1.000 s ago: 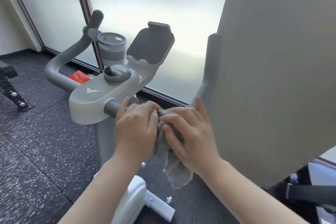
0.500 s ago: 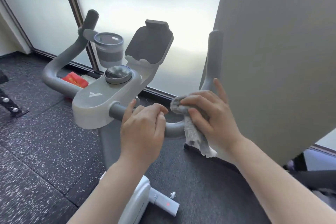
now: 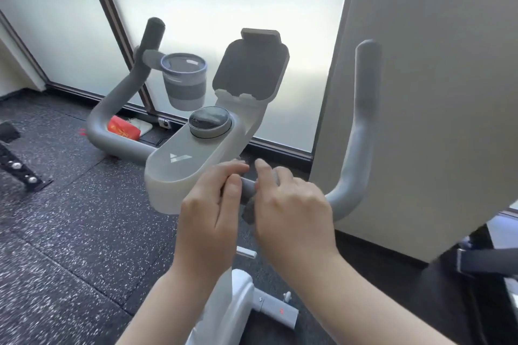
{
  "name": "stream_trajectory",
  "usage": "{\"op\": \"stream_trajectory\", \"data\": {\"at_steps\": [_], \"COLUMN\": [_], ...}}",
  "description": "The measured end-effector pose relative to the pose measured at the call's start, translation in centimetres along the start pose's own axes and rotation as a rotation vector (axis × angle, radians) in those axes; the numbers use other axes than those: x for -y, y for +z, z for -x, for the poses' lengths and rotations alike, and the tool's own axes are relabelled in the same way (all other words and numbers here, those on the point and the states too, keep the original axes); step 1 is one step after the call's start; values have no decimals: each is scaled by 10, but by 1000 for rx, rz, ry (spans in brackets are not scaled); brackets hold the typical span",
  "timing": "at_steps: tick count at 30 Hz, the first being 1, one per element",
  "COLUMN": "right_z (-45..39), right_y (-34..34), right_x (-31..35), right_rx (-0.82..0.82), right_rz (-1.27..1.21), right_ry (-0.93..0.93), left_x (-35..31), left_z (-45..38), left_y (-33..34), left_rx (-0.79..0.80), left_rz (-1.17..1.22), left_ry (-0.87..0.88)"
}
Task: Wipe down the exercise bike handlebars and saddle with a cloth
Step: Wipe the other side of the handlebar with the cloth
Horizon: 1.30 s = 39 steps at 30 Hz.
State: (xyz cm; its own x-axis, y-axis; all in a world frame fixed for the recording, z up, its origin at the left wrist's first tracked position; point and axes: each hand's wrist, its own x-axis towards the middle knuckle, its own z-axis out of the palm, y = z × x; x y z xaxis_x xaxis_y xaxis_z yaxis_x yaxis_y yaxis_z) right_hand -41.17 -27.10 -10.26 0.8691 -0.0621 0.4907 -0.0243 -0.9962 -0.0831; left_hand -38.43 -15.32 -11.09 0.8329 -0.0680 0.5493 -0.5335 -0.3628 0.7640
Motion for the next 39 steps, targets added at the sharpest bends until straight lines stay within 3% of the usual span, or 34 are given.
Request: {"op": "stream_trajectory", "data": {"at_steps": [4, 8, 12, 16, 21, 27, 28, 32, 33, 36, 39], "right_z": [28, 9, -1, 7, -24, -14, -23, -63, -60, -18, -15], "right_y": [-14, 0, 5, -1, 12, -2, -6, -13, -9, 3, 20], "right_x": [-25, -2, 17, 11, 54, 36, 42, 53, 51, 51, 60], "right_rx": [5, 76, 71, 101, 100, 64, 85, 464, 441, 148, 101], "right_rz": [68, 154, 44, 38, 82, 90, 55, -127, -49, 178, 252], "right_ry": [-117, -46, -20, -15, 14, -16, -1, 102, 76, 41, 42], "left_x": [-1, -2, -1, 2, 14, 18, 18, 17, 17, 19, 19], "left_z": [-6, -22, -22, -17, -23, -21, -21, -20, -20, -20, -19], "left_y": [-11, -18, -20, -32, -45, -49, -49, -46, -45, -46, -41], "left_rx": [2, -74, -25, -18, 11, 16, 6, -3, -9, -26, -44], "left_rz": [198, 473, 317, 15, -48, -19, -6, 1, 6, 26, -1], "left_ry": [-105, -307, -236, 21, -37, -20, -26, -19, -19, -32, -35]}}
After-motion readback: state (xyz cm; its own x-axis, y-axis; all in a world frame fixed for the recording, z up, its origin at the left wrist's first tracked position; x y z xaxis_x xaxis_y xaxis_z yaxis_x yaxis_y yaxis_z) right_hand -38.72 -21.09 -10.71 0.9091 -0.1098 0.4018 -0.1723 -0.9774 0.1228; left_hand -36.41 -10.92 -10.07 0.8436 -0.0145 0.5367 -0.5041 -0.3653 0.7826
